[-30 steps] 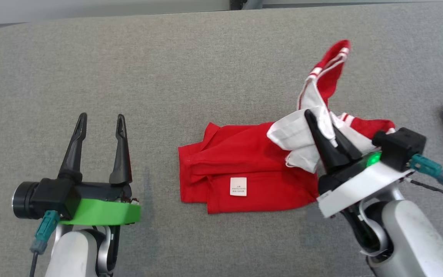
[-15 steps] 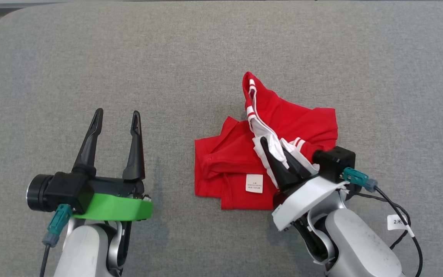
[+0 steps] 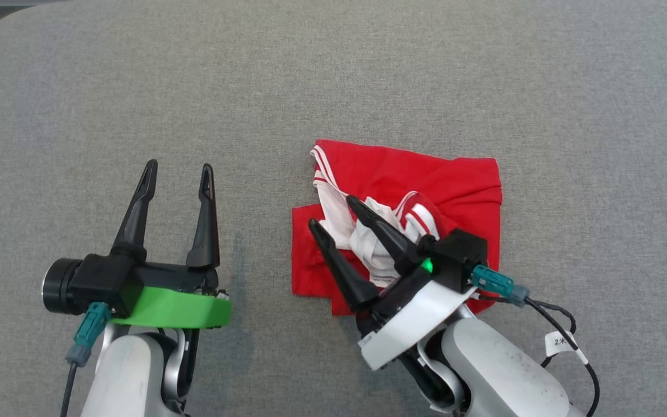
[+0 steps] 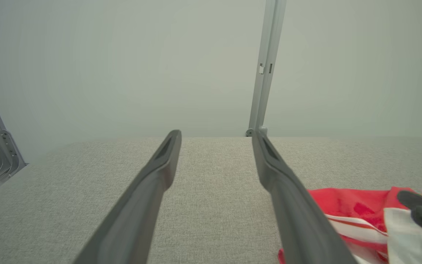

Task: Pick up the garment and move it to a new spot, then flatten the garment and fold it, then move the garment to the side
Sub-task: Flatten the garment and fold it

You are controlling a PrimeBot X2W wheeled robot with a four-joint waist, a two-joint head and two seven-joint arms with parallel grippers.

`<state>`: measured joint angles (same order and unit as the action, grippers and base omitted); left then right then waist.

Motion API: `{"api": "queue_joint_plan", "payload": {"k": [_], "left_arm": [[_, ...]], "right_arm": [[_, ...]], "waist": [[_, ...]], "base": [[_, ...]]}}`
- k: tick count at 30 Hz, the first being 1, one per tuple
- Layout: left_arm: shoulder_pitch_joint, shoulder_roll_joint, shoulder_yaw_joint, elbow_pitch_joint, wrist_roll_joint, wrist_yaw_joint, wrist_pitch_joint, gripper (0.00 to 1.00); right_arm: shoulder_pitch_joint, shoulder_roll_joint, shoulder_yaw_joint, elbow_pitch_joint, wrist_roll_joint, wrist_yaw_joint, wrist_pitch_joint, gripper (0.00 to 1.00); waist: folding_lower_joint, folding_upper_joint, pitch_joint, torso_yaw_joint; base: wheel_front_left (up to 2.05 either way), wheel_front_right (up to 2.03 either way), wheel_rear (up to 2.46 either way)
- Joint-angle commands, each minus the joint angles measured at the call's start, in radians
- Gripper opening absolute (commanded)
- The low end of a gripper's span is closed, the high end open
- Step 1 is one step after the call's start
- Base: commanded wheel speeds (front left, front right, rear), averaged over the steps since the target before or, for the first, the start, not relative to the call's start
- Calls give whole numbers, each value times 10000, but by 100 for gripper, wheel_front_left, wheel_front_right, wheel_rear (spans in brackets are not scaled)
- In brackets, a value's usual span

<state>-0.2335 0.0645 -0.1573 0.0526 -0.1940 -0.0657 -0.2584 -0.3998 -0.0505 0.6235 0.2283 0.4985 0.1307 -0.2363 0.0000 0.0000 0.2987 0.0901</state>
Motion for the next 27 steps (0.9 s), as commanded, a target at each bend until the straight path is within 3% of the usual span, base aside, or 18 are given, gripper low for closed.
{"api": "queue_joint_plan", "payload": {"k": [1,6,12,19,27], "left_arm": [[-24,-19,72,18,41,-39,-68,100],[118,-27,149,60,111,-27,-68,100],[211,-4,285,68,163,30,-69,100],[379,74,472,-13,305,171,-69,100],[539,222,715,-68,306,324,-68,100]], "right_arm": [[-82,1,225,-448,-75,-2,-115,100],[156,-9,370,-1809,-266,-2,-222,100],[577,-132,-351,-3006,-593,-2,-273,100],[1506,-596,-2973,-3429,-1266,-2,-179,100],[2658,-1438,-5760,-2892,-1751,-2,81,100]], "waist": [[0,0,-80,-63],[0,0,-250,-197],[0,0,-388,-344],[0,0,-477,-554],[0,0,-503,-748]], "base": [[0,0,0],[0,0,0],[0,0,0],[0,0,0],[0,0,0]]}}
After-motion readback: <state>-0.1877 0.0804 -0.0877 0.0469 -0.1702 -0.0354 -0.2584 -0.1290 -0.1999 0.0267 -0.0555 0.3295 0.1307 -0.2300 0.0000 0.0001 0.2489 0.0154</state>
